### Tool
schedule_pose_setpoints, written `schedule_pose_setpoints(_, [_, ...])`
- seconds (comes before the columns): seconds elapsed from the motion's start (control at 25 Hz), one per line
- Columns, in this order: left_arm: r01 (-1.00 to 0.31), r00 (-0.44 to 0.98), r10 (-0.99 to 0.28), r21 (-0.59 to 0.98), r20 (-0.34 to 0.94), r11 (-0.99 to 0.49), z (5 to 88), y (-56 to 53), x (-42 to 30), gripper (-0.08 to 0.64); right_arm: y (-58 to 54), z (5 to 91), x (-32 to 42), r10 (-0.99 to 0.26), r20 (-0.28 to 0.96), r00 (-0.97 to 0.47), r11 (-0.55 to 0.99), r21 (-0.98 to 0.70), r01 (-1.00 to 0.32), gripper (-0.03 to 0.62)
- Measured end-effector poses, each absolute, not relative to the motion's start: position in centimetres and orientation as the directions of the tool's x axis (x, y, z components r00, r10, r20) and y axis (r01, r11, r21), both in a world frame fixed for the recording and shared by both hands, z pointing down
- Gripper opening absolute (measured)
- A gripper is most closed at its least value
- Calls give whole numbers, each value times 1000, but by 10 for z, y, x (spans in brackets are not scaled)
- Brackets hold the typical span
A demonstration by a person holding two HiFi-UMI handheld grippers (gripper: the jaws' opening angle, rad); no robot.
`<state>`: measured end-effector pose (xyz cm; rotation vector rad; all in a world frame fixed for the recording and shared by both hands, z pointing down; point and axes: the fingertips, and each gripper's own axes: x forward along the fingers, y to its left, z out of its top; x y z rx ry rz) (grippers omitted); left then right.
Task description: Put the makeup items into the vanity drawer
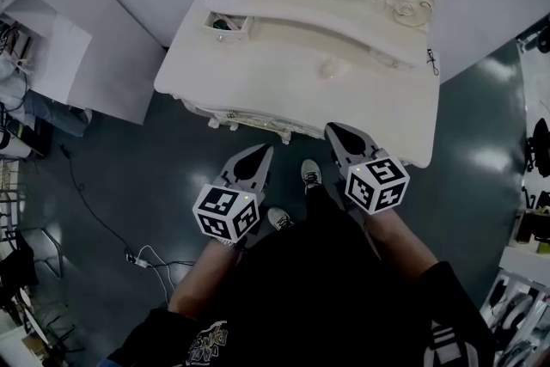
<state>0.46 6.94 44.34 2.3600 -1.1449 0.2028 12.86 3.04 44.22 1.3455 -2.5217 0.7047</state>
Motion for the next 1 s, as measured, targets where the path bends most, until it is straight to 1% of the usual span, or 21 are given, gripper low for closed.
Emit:
schedule_pose_setpoints(0.4, [-775, 627, -683, 386, 374, -500, 461, 31, 16, 0, -28, 470, 155, -746, 410, -524, 425, -313, -849, 31])
schedule_pose_setpoints(0.8, [-789, 611, -682, 384, 403, -480, 471, 7, 26, 0, -69, 511, 170, -705, 481, -522, 419, -311, -853, 34])
schedule_pose_setpoints(0.84, [-791, 608, -682, 385, 406, -476, 473, 4, 28, 0, -73, 516, 173, -701, 489, -519, 418, -308, -855, 39])
schedule_pose_setpoints(0.92, [-794, 604, -681, 390, 414, -467, 477, 0, 31, 0, -82, 528, 178, -692, 506, -515, 410, -312, -857, 91])
schedule_pose_setpoints(1.0, [-796, 601, -679, 394, 423, -459, 481, -3, 34, 0, -90, 539, 183, -683, 522, -512, 400, -319, -859, 96])
